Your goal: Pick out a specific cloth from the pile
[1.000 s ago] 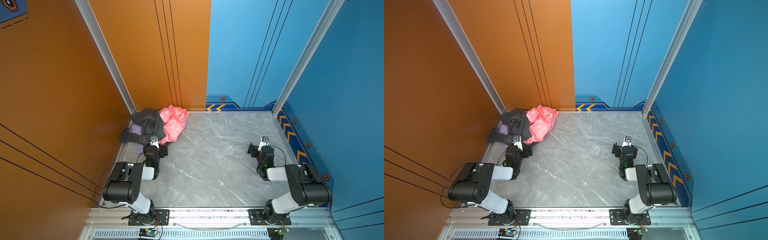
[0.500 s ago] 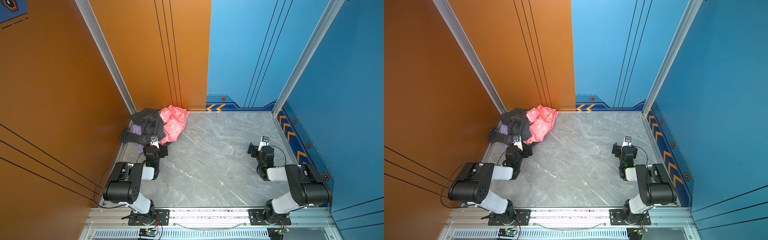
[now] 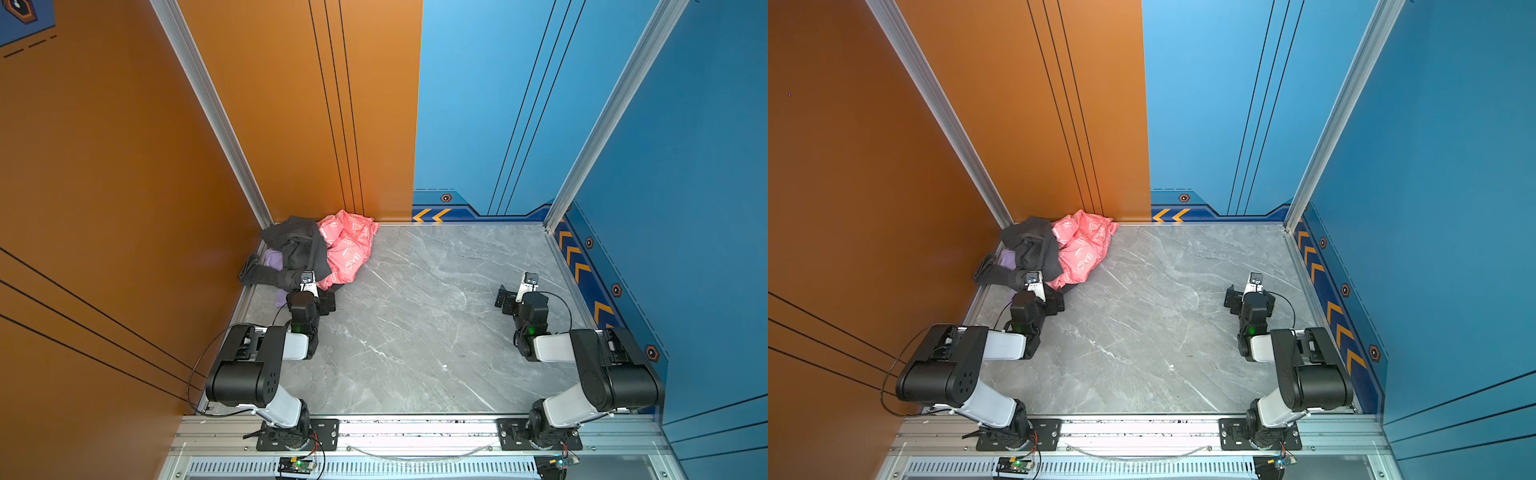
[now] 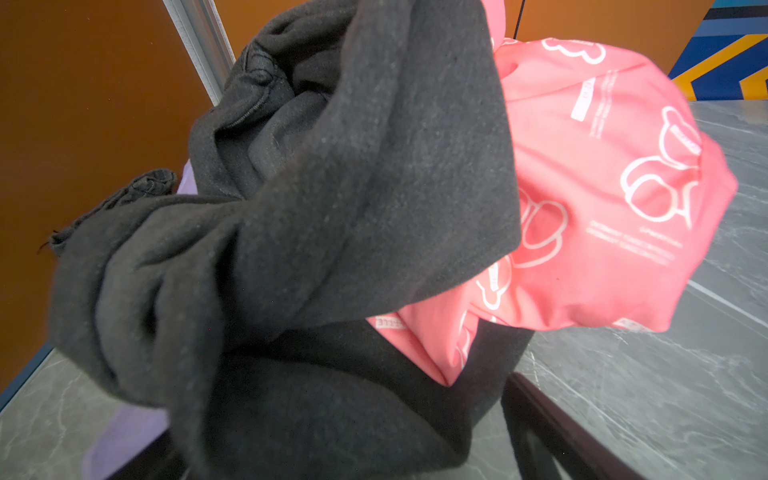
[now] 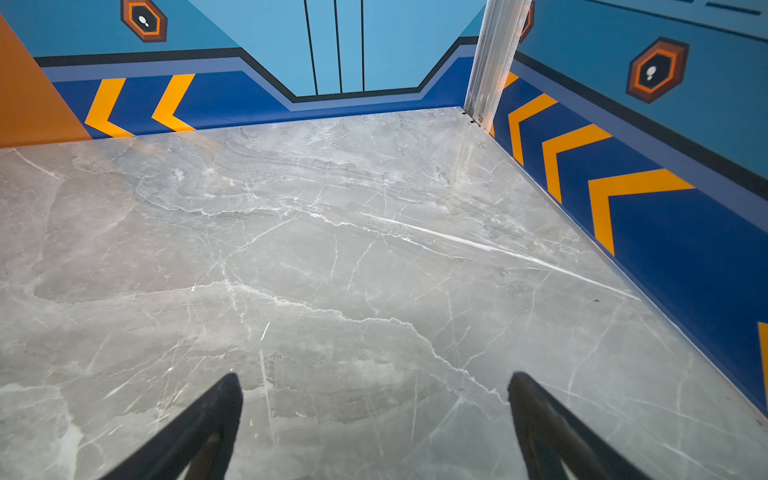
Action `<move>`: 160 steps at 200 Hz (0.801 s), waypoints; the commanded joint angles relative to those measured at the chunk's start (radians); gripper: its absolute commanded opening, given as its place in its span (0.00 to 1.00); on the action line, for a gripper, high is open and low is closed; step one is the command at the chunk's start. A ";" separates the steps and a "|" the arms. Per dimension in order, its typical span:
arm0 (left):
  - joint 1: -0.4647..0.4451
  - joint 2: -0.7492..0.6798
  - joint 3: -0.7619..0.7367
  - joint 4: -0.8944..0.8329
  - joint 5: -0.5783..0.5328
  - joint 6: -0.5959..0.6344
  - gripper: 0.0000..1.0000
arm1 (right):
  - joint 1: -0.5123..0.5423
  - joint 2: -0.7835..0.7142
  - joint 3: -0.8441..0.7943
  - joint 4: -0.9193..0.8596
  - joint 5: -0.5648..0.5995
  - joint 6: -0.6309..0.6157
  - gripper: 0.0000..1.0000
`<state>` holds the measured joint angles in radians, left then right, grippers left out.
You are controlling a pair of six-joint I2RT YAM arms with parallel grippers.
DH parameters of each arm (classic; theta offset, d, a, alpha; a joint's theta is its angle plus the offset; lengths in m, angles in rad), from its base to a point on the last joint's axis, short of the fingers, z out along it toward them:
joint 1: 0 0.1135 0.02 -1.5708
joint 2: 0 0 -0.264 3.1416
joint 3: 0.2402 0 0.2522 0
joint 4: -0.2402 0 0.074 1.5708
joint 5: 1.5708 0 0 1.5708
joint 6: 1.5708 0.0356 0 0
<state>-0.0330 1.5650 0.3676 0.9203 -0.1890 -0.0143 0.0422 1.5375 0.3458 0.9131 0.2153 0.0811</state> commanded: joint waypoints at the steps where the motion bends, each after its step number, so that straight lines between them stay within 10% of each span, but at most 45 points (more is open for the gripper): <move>1: 0.005 -0.002 0.012 0.005 0.023 0.014 0.98 | 0.009 0.009 0.014 0.021 0.027 -0.008 1.00; 79: -0.101 -0.396 0.039 -0.267 -0.271 0.014 0.98 | 0.093 -0.204 0.157 -0.369 -0.050 -0.156 1.00; 111: -0.081 -0.623 0.198 -0.824 -0.557 -0.376 0.98 | 0.113 -0.266 0.245 -0.479 -0.099 -0.182 1.00; 160: 0.085 -0.692 0.401 -1.381 -0.257 -0.581 0.98 | 0.192 -0.271 0.404 -0.725 -0.141 -0.261 1.00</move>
<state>-0.0151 0.8822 0.7399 -0.0822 -0.5697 -0.4320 0.2016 1.2789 0.6960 0.3653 0.1265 -0.1184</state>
